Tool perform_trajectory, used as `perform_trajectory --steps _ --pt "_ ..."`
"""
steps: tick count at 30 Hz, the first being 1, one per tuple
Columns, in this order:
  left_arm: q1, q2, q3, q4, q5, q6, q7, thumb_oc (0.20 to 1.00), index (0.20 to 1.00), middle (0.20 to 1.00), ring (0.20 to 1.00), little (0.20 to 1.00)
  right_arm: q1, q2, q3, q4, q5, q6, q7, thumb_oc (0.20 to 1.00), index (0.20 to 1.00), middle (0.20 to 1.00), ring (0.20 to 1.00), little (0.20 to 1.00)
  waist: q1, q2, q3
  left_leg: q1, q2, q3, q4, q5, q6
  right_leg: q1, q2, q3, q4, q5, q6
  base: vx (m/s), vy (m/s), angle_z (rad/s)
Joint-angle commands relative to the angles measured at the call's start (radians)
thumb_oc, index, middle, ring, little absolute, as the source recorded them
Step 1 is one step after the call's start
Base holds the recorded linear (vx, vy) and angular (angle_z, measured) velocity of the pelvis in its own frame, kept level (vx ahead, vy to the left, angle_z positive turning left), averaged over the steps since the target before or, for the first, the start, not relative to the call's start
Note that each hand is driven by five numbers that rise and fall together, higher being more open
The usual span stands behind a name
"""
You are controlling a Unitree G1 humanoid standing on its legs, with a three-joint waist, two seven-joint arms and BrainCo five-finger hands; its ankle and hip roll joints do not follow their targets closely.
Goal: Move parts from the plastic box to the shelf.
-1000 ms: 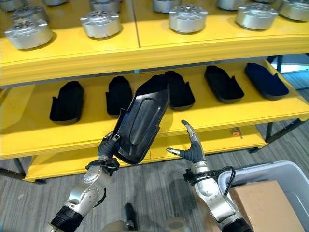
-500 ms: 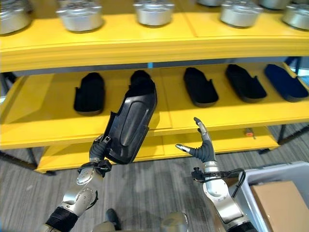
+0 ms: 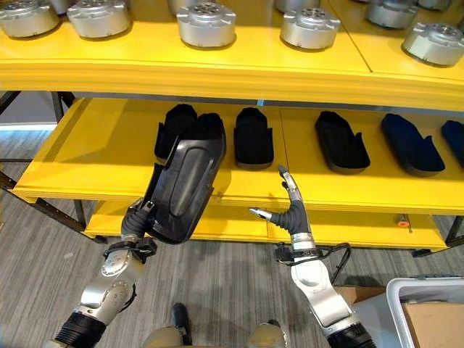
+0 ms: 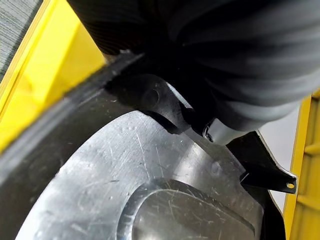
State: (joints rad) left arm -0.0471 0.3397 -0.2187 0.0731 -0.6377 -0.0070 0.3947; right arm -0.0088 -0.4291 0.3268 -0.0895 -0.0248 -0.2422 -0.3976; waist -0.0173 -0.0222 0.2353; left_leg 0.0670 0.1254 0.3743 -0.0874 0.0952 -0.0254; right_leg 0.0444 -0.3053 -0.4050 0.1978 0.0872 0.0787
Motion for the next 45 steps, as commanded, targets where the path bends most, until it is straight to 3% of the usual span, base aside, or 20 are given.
perform_trajectory --steps 1,2,4,7,8,12,17,25,28,31,35,36,38,39,43,45 --pt "-0.034 -0.010 0.041 -0.112 0.011 -0.085 -0.024 0.200 0.200 0.200 0.200 0.200 -0.059 -0.008 0.017 0.017 -0.053 -0.057 -0.017 1.000 1.000 1.000 1.000 1.000 0.027 0.027 -0.049 0.071 -0.060 0.004 0.001 -0.191 0.073 0.012 -0.045 -0.026 0.142 -0.070 0.125 0.08 0.137 -0.48" --pt "-0.054 -0.004 0.034 -0.108 -0.005 -0.070 -0.015 0.200 0.200 0.200 0.200 0.200 -0.052 -0.029 0.007 0.015 -0.037 -0.061 -0.020 1.000 1.000 1.000 1.000 1.000 -0.003 0.022 -0.046 0.067 -0.085 -0.025 0.000 -0.200 0.083 -0.010 0.056 0.023 0.125 -0.117 0.119 0.12 0.113 -0.23" --pt "-0.063 -0.004 0.026 -0.109 -0.012 -0.059 0.003 0.200 0.200 0.200 0.200 0.200 -0.039 -0.050 -0.012 0.005 -0.023 -0.059 -0.014 1.000 1.000 1.000 1.000 1.000 -0.033 0.013 -0.044 0.071 -0.111 -0.038 0.000 -0.199 0.085 -0.041 0.156 0.061 0.108 -0.151 0.106 0.14 0.114 0.26" --pt "-0.045 -0.012 0.018 -0.122 -0.010 -0.081 0.002 0.200 0.200 0.200 0.200 0.200 -0.030 -0.066 -0.024 0.002 -0.023 -0.078 -0.011 1.000 1.000 1.000 1.000 1.000 -0.048 0.006 -0.032 0.083 -0.125 -0.034 0.000 -0.203 0.078 -0.082 0.209 0.038 0.035 -0.150 0.084 0.10 0.082 0.18" --pt "-0.030 -0.017 0.016 -0.137 -0.012 -0.086 0.000 0.200 0.200 0.200 0.200 0.200 -0.024 -0.068 -0.033 0.004 -0.029 -0.091 -0.004 1.000 1.000 1.000 1.000 1.000 -0.055 0.001 -0.024 0.099 -0.135 -0.030 0.000 -0.213 0.075 -0.107 0.229 0.019 -0.016 -0.118 0.082 0.11 0.031 -0.02" --pt "-0.011 -0.021 0.007 -0.160 -0.018 -0.066 -0.004 0.200 0.200 0.200 0.200 0.200 -0.009 -0.069 -0.037 0.006 -0.031 -0.089 -0.008 1.000 1.000 1.000 1.000 1.000 -0.071 -0.007 -0.010 0.138 -0.164 -0.061 0.000 -0.240 0.091 -0.186 0.241 0.033 -0.008 -0.026 0.106 0.16 0.002 0.00" --pt "-0.022 -0.037 -0.021 -0.138 0.002 -0.042 -0.030 0.200 0.200 0.200 0.200 0.200 0.022 -0.058 -0.052 0.026 -0.032 -0.084 -0.027 1.000 1.000 1.000 1.000 1.000 -0.093 -0.017 -0.020 0.172 -0.196 -0.109 0.000 -0.262 0.116 -0.231 0.244 0.054 0.039 0.012 0.110 0.23 -0.094 0.45" --pt "-0.040 -0.036 -0.054 -0.118 -0.003 -0.036 -0.040 0.200 0.200 0.200 0.200 0.200 0.026 -0.061 -0.042 0.048 -0.062 -0.078 -0.061 1.000 1.000 1.000 1.000 1.000 -0.120 0.009 -0.031 0.206 -0.185 -0.065 0.005 -0.280 0.118 -0.195 0.248 0.036 0.054 -0.067 0.076 0.17 -0.060 0.19" --pt "-0.053 -0.040 -0.061 -0.117 0.010 -0.039 -0.030 0.200 0.200 0.200 0.200 0.200 0.029 -0.069 -0.049 0.051 -0.072 -0.094 -0.064 1.000 1.000 1.000 1.000 1.000 -0.129 0.021 -0.042 0.209 -0.185 -0.034 0.048 -0.305 0.110 -0.161 0.257 0.007 0.032 -0.135 0.030 0.08 -0.086 0.01" --pt "-0.065 -0.044 -0.062 -0.114 -0.008 -0.029 -0.015 0.200 0.200 0.200 0.200 0.200 0.016 -0.086 -0.044 0.060 -0.086 -0.115 -0.068 1.000 1.000 1.000 1.000 1.000 -0.125 0.026 -0.047 0.179 -0.182 -0.008 0.165 -0.344 0.097 -0.129 0.253 -0.015 0.013 -0.162 -0.004 0.02 -0.071 0.01" --pt "-0.071 -0.051 -0.054 -0.095 -0.010 -0.054 -0.020 0.200 0.200 0.200 0.200 0.200 -0.015 -0.099 -0.030 0.069 -0.101 -0.119 -0.070 1.000 1.000 1.000 1.000 1.000 -0.141 0.034 -0.051 0.177 -0.120 0.049 0.181 -0.333 0.079 -0.139 0.231 -0.015 0.025 -0.182 -0.016 -0.02 0.044 -0.10" --pt "-0.065 -0.046 -0.048 -0.093 -0.021 -0.070 -0.019 0.200 0.200 0.200 0.200 0.200 -0.022 -0.106 -0.033 0.071 -0.100 -0.121 -0.068 1.000 1.000 1.000 1.000 1.000 -0.150 0.039 -0.054 0.177 -0.069 0.068 0.140 -0.283 0.049 -0.129 0.229 0.000 0.017 -0.193 -0.022 -0.01 0.106 -0.12" --pt "-0.061 -0.044 -0.045 -0.085 -0.042 -0.095 -0.017 0.200 0.200 0.200 0.200 0.200 -0.021 -0.118 -0.037 0.070 -0.100 -0.127 -0.068 1.000 1.000 1.000 1.000 1.000 -0.155 0.049 -0.052 0.154 -0.012 0.069 0.118 -0.206 0.006 -0.101 0.230 0.027 0.003 -0.213 -0.030 0.01 0.135 -0.10" --pt "-0.052 -0.042 -0.038 -0.077 -0.058 -0.119 -0.018 0.200 0.200 0.200 0.200 0.200 -0.014 -0.134 -0.040 0.064 -0.098 -0.128 -0.068 1.000 1.000 1.000 1.000 1.000 -0.157 0.058 -0.047 0.124 0.048 0.055 0.103 -0.115 -0.037 -0.069 0.233 0.061 -0.010 -0.236 -0.040 0.05 0.161 -0.17" --pt "-0.024 -0.041 -0.023 -0.054 -0.076 -0.168 -0.023 0.200 0.200 0.200 0.200 0.200 -0.008 -0.173 -0.035 0.052 -0.081 -0.140 -0.037 1.000 1.000 1.000 1.000 1.000 -0.154 0.063 -0.031 0.054 0.192 -0.026 0.081 0.056 -0.088 -0.030 0.197 0.132 0.010 -0.281 -0.052 0.10 0.174 -0.42" --pt "-0.018 -0.042 -0.019 -0.048 -0.069 -0.171 -0.029 0.200 0.200 0.200 0.200 0.200 -0.009 -0.183 -0.035 0.047 -0.068 -0.145 -0.021 1.000 1.000 1.000 1.000 1.000 -0.153 0.065 -0.026 0.051 0.212 -0.048 0.070 0.079 -0.092 -0.036 0.186 0.146 0.031 -0.294 -0.052 0.02 0.122 -0.44"
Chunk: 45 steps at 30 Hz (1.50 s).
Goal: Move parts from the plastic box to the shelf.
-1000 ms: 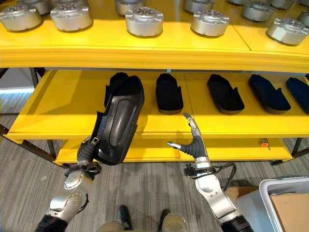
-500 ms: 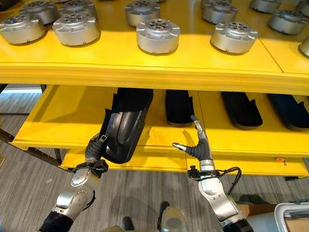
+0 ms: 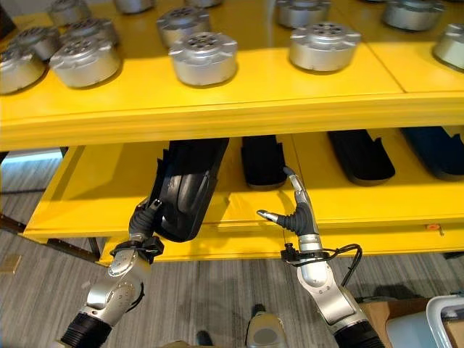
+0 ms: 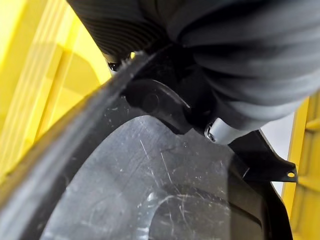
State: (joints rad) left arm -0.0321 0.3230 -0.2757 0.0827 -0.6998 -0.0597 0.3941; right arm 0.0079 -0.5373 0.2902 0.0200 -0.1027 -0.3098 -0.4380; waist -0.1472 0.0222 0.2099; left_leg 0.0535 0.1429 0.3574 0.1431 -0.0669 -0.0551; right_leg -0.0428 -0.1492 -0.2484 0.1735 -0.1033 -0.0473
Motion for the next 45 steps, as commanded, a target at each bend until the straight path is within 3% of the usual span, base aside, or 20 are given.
perform_trajectory --steps 1,3,7,12,16,20,26,33,37,40,42,45 --pt "-0.029 -0.025 0.042 -0.055 -0.016 -0.124 -0.037 0.200 0.200 0.200 0.200 0.200 -0.027 -0.082 0.002 -0.070 0.015 -0.081 0.024 1.000 1.000 1.000 1.000 1.000 -0.021 0.029 0.007 0.052 0.218 -0.035 -0.164 0.263 -0.058 0.037 0.029 -0.010 0.070 -0.096 0.065 -0.03 0.222 -0.64" --pt "-0.023 -0.032 0.053 -0.046 -0.034 -0.151 -0.049 0.200 0.200 0.200 0.200 0.200 -0.027 -0.106 0.000 -0.098 0.028 -0.078 0.043 1.000 1.000 1.000 1.000 1.000 -0.033 0.049 0.022 0.063 0.261 -0.053 -0.174 0.288 -0.074 -0.013 -0.002 0.021 0.168 -0.138 0.062 -0.03 0.321 -0.73" --pt "-0.030 -0.036 0.062 -0.055 -0.055 -0.183 -0.040 0.200 0.200 0.200 0.200 0.200 -0.031 -0.123 -0.016 -0.104 -0.001 -0.081 0.029 1.000 1.000 1.000 1.000 1.000 -0.055 0.081 0.036 0.070 0.278 -0.060 -0.188 0.295 -0.086 -0.077 -0.019 0.060 0.302 -0.186 0.061 0.00 0.346 -0.31" --pt "-0.048 -0.049 0.057 -0.061 -0.061 -0.178 -0.015 0.200 0.200 0.200 0.200 0.200 -0.019 -0.128 -0.043 -0.110 -0.001 -0.064 0.024 1.000 1.000 1.000 1.000 1.000 -0.066 0.093 0.043 0.070 0.267 -0.062 -0.166 0.294 -0.086 -0.081 -0.031 0.062 0.329 -0.200 0.059 0.01 0.295 -0.02" --pt "-0.081 -0.059 0.036 -0.067 -0.072 -0.159 0.013 0.200 0.200 0.200 0.200 0.200 0.003 -0.123 -0.074 -0.095 -0.014 -0.072 0.023 1.000 1.000 1.000 1.000 1.000 -0.084 0.101 0.037 0.064 0.247 0.001 -0.160 0.275 -0.096 -0.042 -0.069 0.040 0.301 -0.199 0.073 0.01 0.343 0.20" --pt "-0.087 -0.057 0.034 -0.067 -0.079 -0.154 0.015 0.200 0.200 0.200 0.200 0.200 0.018 -0.122 -0.084 -0.095 -0.014 -0.081 0.042 1.000 1.000 1.000 1.000 1.000 -0.083 0.095 0.029 0.062 0.225 0.012 -0.166 0.241 -0.090 -0.017 -0.089 0.025 0.270 -0.188 0.088 0.02 0.194 0.18" --pt "-0.067 -0.052 0.043 -0.107 -0.063 -0.151 0.029 0.200 0.200 0.200 0.200 0.200 0.024 -0.117 -0.082 -0.128 -0.023 -0.071 0.054 1.000 1.000 1.000 1.000 1.000 -0.051 0.085 0.027 0.049 0.187 0.017 -0.171 0.145 -0.063 -0.016 -0.108 0.005 0.230 -0.143 0.109 -0.04 0.102 0.11" --pt "-0.061 -0.035 0.056 -0.136 -0.005 -0.144 0.033 0.200 0.200 0.200 0.200 0.200 0.005 -0.095 -0.065 -0.137 -0.044 -0.061 0.009 1.000 1.000 1.000 1.000 1.000 -0.012 0.060 0.042 0.032 0.156 0.002 -0.150 0.105 -0.053 -0.014 -0.130 -0.001 0.204 -0.113 0.147 -0.05 -0.019 0.02" --pt "-0.049 -0.022 0.073 -0.151 -0.004 -0.120 0.045 0.200 0.200 0.200 0.200 0.200 -0.017 -0.073 -0.052 -0.142 -0.025 -0.057 0.025 1.000 1.000 1.000 1.000 1.000 0.030 0.032 0.057 -0.009 0.143 -0.079 -0.055 0.056 -0.042 0.006 -0.121 0.020 0.206 -0.115 0.145 -0.01 -0.036 0.06" --pt "-0.035 -0.020 0.086 -0.157 -0.015 -0.086 0.038 0.200 0.200 0.200 0.200 0.200 -0.023 -0.061 -0.049 -0.148 -0.013 -0.053 0.036 1.000 1.000 1.000 1.000 1.000 0.044 0.026 0.053 -0.011 0.144 -0.078 -0.058 0.056 -0.037 0.021 -0.115 0.012 0.194 -0.110 0.149 0.07 0.105 0.03" --pt "-0.015 -0.014 0.103 -0.142 -0.008 -0.020 0.014 0.200 0.200 0.200 0.200 0.200 -0.019 -0.051 -0.053 -0.163 0.019 -0.043 0.045 1.000 1.000 1.000 1.000 1.000 0.062 0.011 0.051 -0.016 0.143 -0.077 -0.038 0.047 -0.028 0.042 -0.118 0.003 0.182 -0.099 0.161 0.11 0.149 0.07" --pt "-0.010 -0.007 0.110 -0.126 0.013 -0.013 0.004 0.200 0.200 0.200 0.200 0.200 -0.017 -0.039 -0.053 -0.176 0.053 -0.034 0.052 1.000 1.000 1.000 1.000 1.000 0.076 -0.009 0.057 -0.036 0.140 -0.079 0.008 0.024 -0.018 0.056 -0.125 0.000 0.177 -0.095 0.171 0.06 0.168 0.04"
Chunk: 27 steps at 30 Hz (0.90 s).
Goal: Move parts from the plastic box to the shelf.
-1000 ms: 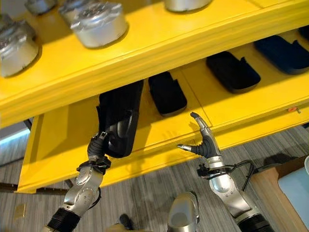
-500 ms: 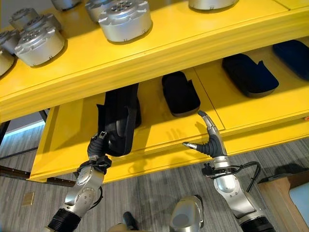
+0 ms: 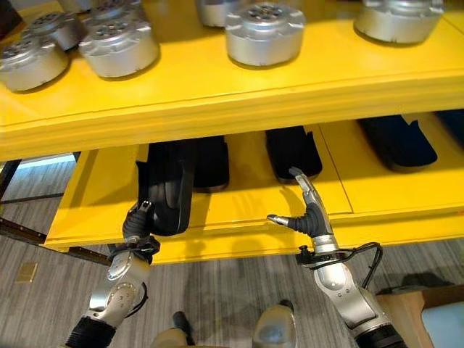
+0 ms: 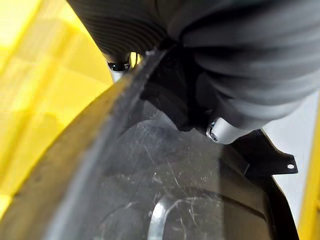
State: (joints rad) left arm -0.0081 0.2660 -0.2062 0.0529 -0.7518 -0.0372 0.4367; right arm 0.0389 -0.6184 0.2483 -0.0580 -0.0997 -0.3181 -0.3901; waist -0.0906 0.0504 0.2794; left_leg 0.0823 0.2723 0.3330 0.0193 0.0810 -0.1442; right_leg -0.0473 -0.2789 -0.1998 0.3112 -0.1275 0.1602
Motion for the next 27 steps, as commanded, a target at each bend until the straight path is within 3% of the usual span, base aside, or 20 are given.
perform_trajectory --steps 1,4,7,9,11,13,14,18,19,20,22,23,27 --pt "-0.034 0.054 0.051 -0.097 0.081 -0.029 -0.039 0.200 0.200 0.200 0.200 0.200 -0.050 0.055 -0.013 -0.102 0.061 -0.023 0.009 1.000 1.000 1.000 1.000 1.000 0.031 -0.049 -0.004 -0.089 0.004 -0.054 0.170 -0.142 0.080 0.064 -0.005 -0.050 0.033 -0.064 -0.026 0.00 0.243 0.04" --pt "-0.056 0.071 0.065 -0.095 0.102 -0.028 -0.058 0.200 0.200 0.200 0.200 0.200 -0.065 0.081 -0.008 -0.101 0.058 -0.022 0.005 1.000 1.000 1.000 1.000 1.000 0.053 -0.073 0.016 -0.146 -0.005 -0.054 0.239 -0.172 0.098 0.080 -0.026 -0.054 0.008 -0.043 -0.001 -0.05 0.204 0.05" --pt "-0.105 0.097 0.064 -0.078 0.116 0.012 -0.097 0.200 0.200 0.200 0.200 0.200 -0.084 0.106 0.005 -0.072 0.022 -0.003 -0.020 1.000 1.000 1.000 1.000 1.000 0.076 -0.101 0.028 -0.191 -0.023 -0.041 0.279 -0.198 0.124 0.106 -0.054 -0.078 -0.049 0.018 0.015 -0.05 0.182 0.03" --pt "-0.126 0.089 0.046 -0.066 0.136 0.023 -0.111 0.200 0.200 0.200 0.200 0.200 -0.097 0.115 0.022 -0.035 0.030 0.010 -0.030 1.000 1.000 1.000 1.000 1.000 0.084 -0.112 0.031 -0.174 -0.039 -0.029 0.270 -0.214 0.127 0.117 -0.067 -0.096 -0.075 0.056 0.024 0.01 0.181 0.04" --pt "-0.123 0.089 0.036 -0.076 0.142 0.029 -0.102 0.200 0.200 0.200 0.200 0.200 -0.107 0.124 0.028 -0.002 0.018 -0.022 -0.029 1.000 1.000 1.000 1.000 1.000 0.093 -0.121 0.032 -0.157 -0.050 0.000 0.243 -0.212 0.135 0.112 -0.074 -0.133 -0.099 0.106 0.030 -0.05 0.162 -0.16" --pt "-0.098 0.096 0.034 -0.089 0.151 0.022 -0.080 0.200 0.200 0.200 0.200 0.200 -0.115 0.140 0.036 0.020 0.006 -0.060 -0.014 1.000 1.000 1.000 1.000 1.000 0.101 -0.130 0.032 -0.110 -0.069 0.050 0.172 -0.206 0.147 0.073 -0.093 -0.179 -0.079 0.201 0.050 -0.05 0.221 -0.48" --pt "-0.092 0.098 0.035 -0.094 0.157 0.024 -0.077 0.200 0.200 0.200 0.200 0.200 -0.118 0.141 0.037 0.027 0.014 -0.065 -0.010 1.000 1.000 1.000 1.000 1.000 0.102 -0.130 0.029 -0.094 -0.079 0.058 0.139 -0.200 0.153 0.060 -0.087 -0.176 -0.062 0.198 0.053 0.00 0.240 -1.03" --pt "-0.083 0.093 0.025 -0.095 0.165 0.022 -0.065 0.200 0.200 0.200 0.200 0.200 -0.106 0.119 0.030 0.017 0.036 -0.075 -0.002 1.000 1.000 1.000 1.000 1.000 0.080 -0.122 -0.005 -0.050 -0.147 0.035 0.006 -0.161 0.167 0.022 0.083 -0.140 -0.009 0.092 0.032 0.07 0.219 -0.47" --pt "-0.074 0.087 0.025 -0.100 0.151 0.013 -0.063 0.200 0.200 0.200 0.200 0.200 -0.097 0.106 0.026 -0.004 0.031 -0.065 0.011 1.000 1.000 1.000 1.000 1.000 0.075 -0.122 -0.018 -0.047 -0.185 0.030 -0.025 -0.144 0.162 0.029 0.165 -0.135 -0.034 0.043 0.004 0.11 0.234 -0.22" --pt "-0.071 0.083 0.025 -0.103 0.144 0.012 -0.067 0.200 0.200 0.200 0.200 0.200 -0.089 0.099 0.026 -0.012 0.028 -0.059 0.012 1.000 1.000 1.000 1.000 1.000 0.070 -0.120 -0.022 -0.049 -0.201 0.020 -0.029 -0.140 0.161 0.038 0.198 -0.119 -0.063 0.025 -0.016 0.10 0.172 -0.23" --pt "-0.071 0.071 0.018 -0.105 0.136 0.018 -0.072 0.200 0.200 0.200 0.200 0.200 -0.075 0.091 0.026 -0.017 0.010 -0.047 -0.001 1.000 1.000 1.000 1.000 1.000 0.062 -0.112 -0.030 -0.056 -0.225 -0.009 -0.026 -0.139 0.162 0.061 0.226 -0.085 -0.107 -0.008 -0.048 0.05 0.039 -0.06" --pt "-0.073 0.067 0.015 -0.098 0.127 0.022 -0.080 0.200 0.200 0.200 0.200 0.200 -0.073 0.091 0.026 -0.013 0.001 -0.042 -0.012 1.000 1.000 1.000 1.000 1.000 0.057 -0.108 -0.033 -0.066 -0.229 -0.011 -0.024 -0.121 0.171 0.063 0.237 -0.072 -0.129 0.005 -0.066 0.03 -0.018 0.13" --pt "-0.065 0.046 0.012 -0.051 0.134 -0.003 -0.122 0.200 0.200 0.200 0.200 0.200 -0.055 0.102 0.022 0.010 -0.002 -0.046 -0.029 1.000 1.000 1.000 1.000 1.000 0.043 -0.097 -0.063 -0.025 -0.252 -0.031 -0.069 -0.114 0.175 0.091 0.259 -0.047 -0.185 0.020 -0.070 0.07 -0.089 0.31"
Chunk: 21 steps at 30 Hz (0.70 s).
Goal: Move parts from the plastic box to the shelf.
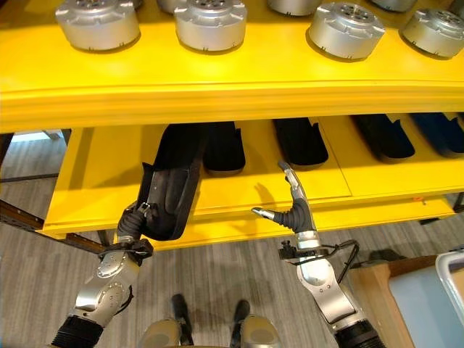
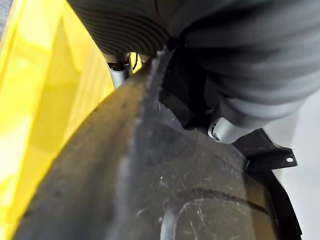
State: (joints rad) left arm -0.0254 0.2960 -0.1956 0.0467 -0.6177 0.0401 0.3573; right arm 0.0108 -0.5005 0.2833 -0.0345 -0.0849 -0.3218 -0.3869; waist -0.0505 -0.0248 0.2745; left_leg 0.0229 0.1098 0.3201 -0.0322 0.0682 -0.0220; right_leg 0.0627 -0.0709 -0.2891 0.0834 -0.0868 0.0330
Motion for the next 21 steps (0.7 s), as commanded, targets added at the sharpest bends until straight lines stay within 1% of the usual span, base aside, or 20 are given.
perform_trajectory --steps 1,3,4,5,6,7,8,9,10,11,12,13,14,15,16,17,18,19,21 --pt "-0.043 0.013 0.002 -0.046 0.003 -0.080 -0.038 0.200 0.200 0.200 0.200 0.200 -0.021 -0.012 -0.014 -0.016 -0.014 -0.043 -0.022 1.000 1.000 1.000 1.000 1.000 -0.001 -0.018 -0.064 0.048 -0.091 -0.014 -0.028 -0.102 0.053 -0.016 0.053 0.041 0.038 -0.019 0.059 0.10 -0.126 0.27" --pt "-0.039 0.010 0.003 -0.049 0.002 -0.078 -0.019 0.200 0.200 0.200 0.200 0.200 -0.008 -0.005 -0.012 -0.023 -0.019 -0.049 -0.005 1.000 1.000 1.000 1.000 1.000 -0.013 -0.010 -0.075 0.065 -0.094 -0.007 -0.030 -0.110 0.054 -0.016 0.055 0.047 0.039 -0.020 0.060 0.08 -0.134 0.06" --pt "-0.046 0.009 0.000 -0.044 0.001 -0.081 -0.002 0.200 0.200 0.200 0.200 0.200 -0.002 -0.004 -0.011 -0.031 -0.016 -0.058 0.013 1.000 1.000 1.000 1.000 1.000 -0.028 -0.004 -0.079 0.066 -0.098 0.011 -0.005 -0.132 0.060 -0.021 0.053 0.049 0.047 -0.026 0.057 0.04 -0.126 0.02" --pt "-0.049 0.009 -0.002 -0.042 -0.001 -0.082 0.003 0.200 0.200 0.200 0.200 0.200 -0.003 -0.004 -0.010 -0.032 -0.016 -0.061 0.016 1.000 1.000 1.000 1.000 1.000 -0.032 -0.003 -0.078 0.064 -0.100 0.019 0.008 -0.141 0.063 -0.022 0.052 0.048 0.049 -0.029 0.055 0.00 -0.138 0.03" --pt "-0.058 0.007 -0.014 -0.037 -0.008 -0.089 0.020 0.200 0.200 0.200 0.200 0.200 -0.013 -0.008 -0.004 -0.034 -0.022 -0.063 0.020 1.000 1.000 1.000 1.000 1.000 -0.041 -0.003 -0.074 0.048 -0.103 0.041 0.076 -0.173 0.068 -0.020 0.044 0.045 0.055 -0.036 0.046 -0.03 -0.096 0.04" --pt "-0.061 0.005 -0.019 -0.037 -0.012 -0.094 0.027 0.200 0.200 0.200 0.200 0.200 -0.020 -0.013 -0.002 -0.035 -0.024 -0.062 0.021 1.000 1.000 1.000 1.000 1.000 -0.041 -0.009 -0.068 0.025 -0.096 0.045 0.141 -0.187 0.062 -0.016 0.036 0.046 0.056 -0.038 0.040 -0.06 -0.133 0.04" --pt "-0.063 0.005 -0.023 -0.044 -0.020 -0.104 0.039 0.200 0.200 0.200 0.200 0.200 -0.034 -0.024 0.001 -0.035 -0.023 -0.060 0.027 1.000 1.000 1.000 1.000 1.000 -0.036 -0.016 -0.053 -0.047 -0.065 0.026 0.292 -0.179 0.032 -0.008 0.030 0.054 0.062 -0.045 0.023 -0.06 -0.097 0.02" --pt "-0.063 0.006 -0.024 -0.049 -0.025 -0.110 0.046 0.200 0.200 0.200 0.200 0.200 -0.044 -0.029 0.005 -0.029 -0.026 -0.064 0.030 1.000 1.000 1.000 1.000 1.000 -0.032 -0.016 -0.044 -0.076 -0.047 0.006 0.345 -0.165 0.018 -0.004 0.031 0.062 0.069 -0.051 0.014 -0.07 -0.067 0.00" --pt "-0.061 0.002 -0.020 -0.058 -0.028 -0.113 0.056 0.200 0.200 0.200 0.200 0.200 -0.062 -0.034 0.014 -0.016 -0.029 -0.066 0.036 1.000 1.000 1.000 1.000 1.000 -0.030 -0.017 -0.032 -0.100 -0.002 -0.017 0.393 -0.148 0.005 -0.004 0.032 0.076 0.084 -0.063 0.002 -0.03 0.008 -0.04" --pt "-0.061 0.000 -0.018 -0.060 -0.028 -0.112 0.060 0.200 0.200 0.200 0.200 0.200 -0.067 -0.035 0.016 -0.016 -0.027 -0.063 0.039 1.000 1.000 1.000 1.000 1.000 -0.032 -0.016 -0.031 -0.093 0.015 -0.016 0.381 -0.146 0.003 -0.005 0.033 0.078 0.091 -0.067 0.000 0.02 0.125 -0.17" --pt "-0.059 -0.002 -0.015 -0.065 -0.030 -0.113 0.066 0.200 0.200 0.200 0.200 0.200 -0.073 -0.041 0.019 -0.023 -0.026 -0.051 0.044 1.000 1.000 1.000 1.000 1.000 -0.040 -0.013 -0.034 -0.058 0.055 -0.009 0.312 -0.137 0.000 -0.014 0.030 0.080 0.109 -0.078 -0.002 0.06 0.270 -0.28" --pt "-0.053 0.002 -0.009 -0.064 -0.030 -0.120 0.060 0.200 0.200 0.200 0.200 0.200 -0.070 -0.051 0.017 -0.032 -0.020 -0.042 0.050 1.000 1.000 1.000 1.000 1.000 -0.048 -0.009 -0.043 -0.022 0.093 -0.012 0.226 -0.112 -0.012 -0.021 0.027 0.081 0.120 -0.088 -0.003 0.07 0.319 -0.30" --pt "-0.047 0.004 -0.004 -0.063 -0.032 -0.123 0.055 0.200 0.200 0.200 0.200 0.200 -0.068 -0.056 0.016 -0.034 -0.013 -0.041 0.054 1.000 1.000 1.000 1.000 1.000 -0.048 -0.005 -0.047 -0.016 0.115 -0.029 0.191 -0.077 -0.026 -0.024 0.027 0.087 0.125 -0.094 -0.004 0.06 0.329 -0.21" --pt "-0.037 0.009 0.002 -0.059 -0.033 -0.125 0.049 0.200 0.200 0.200 0.200 0.200 -0.065 -0.063 0.015 -0.036 0.002 -0.039 0.062 1.000 1.000 1.000 1.000 1.000 -0.048 -0.001 -0.051 -0.011 0.151 -0.061 0.142 -0.018 -0.047 -0.028 0.028 0.097 0.135 -0.102 -0.006 0.04 0.178 -0.10" --pt "-0.037 0.009 0.002 -0.059 -0.033 -0.125 0.049 0.200 0.200 0.200 0.200 0.200 -0.064 -0.064 0.015 -0.036 0.003 -0.039 0.063 1.000 1.000 1.000 1.000 1.000 -0.048 -0.001 -0.051 -0.009 0.150 -0.061 0.139 -0.015 -0.047 -0.028 0.027 0.097 0.136 -0.103 -0.007 0.08 0.397 -0.16" --pt "-0.018 0.014 0.012 -0.028 -0.054 -0.134 0.036 0.200 0.200 0.200 0.200 0.200 -0.054 -0.080 0.010 -0.032 0.024 -0.035 0.077 1.000 1.000 1.000 1.000 1.000 -0.053 0.001 -0.057 -0.011 0.233 -0.107 0.074 0.086 -0.075 -0.039 0.019 0.117 0.157 -0.116 -0.011 0.07 0.347 -0.18" --pt "-0.016 0.012 0.013 -0.014 -0.061 -0.141 0.029 0.200 0.200 0.200 0.200 0.200 -0.051 -0.084 0.007 -0.030 0.023 -0.037 0.077 1.000 1.000 1.000 1.000 1.000 -0.057 0.000 -0.057 -0.011 0.245 -0.107 0.067 0.094 -0.076 -0.040 0.012 0.118 0.164 -0.122 -0.013 0.14 0.697 -0.29" --pt "-0.011 -0.003 0.013 0.037 -0.065 -0.170 0.015 0.200 0.200 0.200 0.200 0.200 -0.051 -0.106 0.008 -0.006 0.050 -0.041 0.075 1.000 1.000 1.000 1.000 1.000 -0.072 0.012 -0.056 0.021 0.249 -0.082 0.014 0.061 -0.078 -0.053 -0.010 0.115 0.206 -0.147 -0.007 0.10 0.499 -0.29" --pt "-0.011 -0.011 0.010 0.059 -0.058 -0.174 0.010 0.200 0.200 0.200 0.200 0.200 -0.031 -0.109 -0.005 -0.004 0.064 -0.039 0.080 1.000 1.000 1.000 1.000 1.000 -0.083 0.014 -0.053 0.028 0.252 -0.057 0.023 0.057 -0.079 -0.057 -0.027 0.103 0.232 -0.161 -0.007 0.11 0.427 -0.23"
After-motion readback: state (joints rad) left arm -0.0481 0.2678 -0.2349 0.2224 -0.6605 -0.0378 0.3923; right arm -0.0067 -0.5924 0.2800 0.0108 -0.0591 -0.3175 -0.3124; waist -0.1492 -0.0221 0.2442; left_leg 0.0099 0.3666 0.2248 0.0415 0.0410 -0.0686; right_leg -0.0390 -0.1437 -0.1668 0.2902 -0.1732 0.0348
